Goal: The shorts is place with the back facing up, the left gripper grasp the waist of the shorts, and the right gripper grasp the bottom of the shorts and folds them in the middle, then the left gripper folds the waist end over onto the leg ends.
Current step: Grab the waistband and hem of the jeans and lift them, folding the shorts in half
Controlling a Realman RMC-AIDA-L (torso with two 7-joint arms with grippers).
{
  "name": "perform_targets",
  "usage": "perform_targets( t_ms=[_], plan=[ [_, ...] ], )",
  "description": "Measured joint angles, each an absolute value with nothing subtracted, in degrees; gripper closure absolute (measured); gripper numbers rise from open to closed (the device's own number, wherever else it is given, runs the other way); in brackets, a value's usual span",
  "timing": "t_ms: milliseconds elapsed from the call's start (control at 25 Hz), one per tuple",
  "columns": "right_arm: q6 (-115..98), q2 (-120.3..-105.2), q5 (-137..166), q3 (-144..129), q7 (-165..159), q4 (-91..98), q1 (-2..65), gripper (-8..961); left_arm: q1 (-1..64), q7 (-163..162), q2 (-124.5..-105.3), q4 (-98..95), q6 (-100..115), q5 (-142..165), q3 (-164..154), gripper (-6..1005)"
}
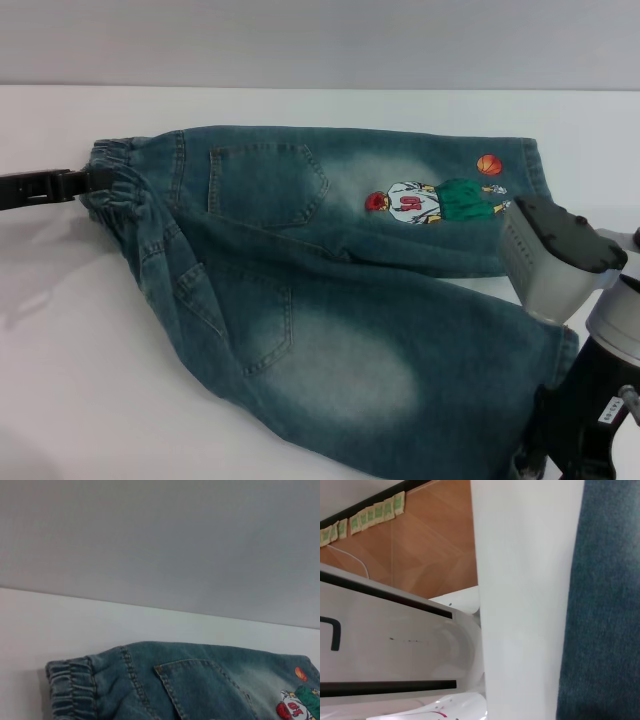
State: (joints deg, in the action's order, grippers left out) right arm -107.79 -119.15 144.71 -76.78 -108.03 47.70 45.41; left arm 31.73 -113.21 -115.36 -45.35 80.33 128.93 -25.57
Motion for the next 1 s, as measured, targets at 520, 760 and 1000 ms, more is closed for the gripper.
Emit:
perform_targets(
  t_ms=[520, 760, 1000],
  plan=[
    [-106.3, -119.18, 143.2, -78.2, -108.0, 45.9, 45.7, 439, 30.9, -113.1, -115.50, -45.4, 80.7, 128.9, -25.4, 951],
    [-105.5, -119.17, 143.1, -78.2, -108.0, 45.9, 45.7, 440, 30.7, -112.9, -115.56, -45.3, 80.9, 128.9, -25.3, 951],
    [-104.4, -119.17, 143.0, -78.7, -108.0, 45.9, 45.7, 442, 30.7, -112.9, -115.54, -45.3, 80.9, 128.9, -25.3, 951]
  ],
)
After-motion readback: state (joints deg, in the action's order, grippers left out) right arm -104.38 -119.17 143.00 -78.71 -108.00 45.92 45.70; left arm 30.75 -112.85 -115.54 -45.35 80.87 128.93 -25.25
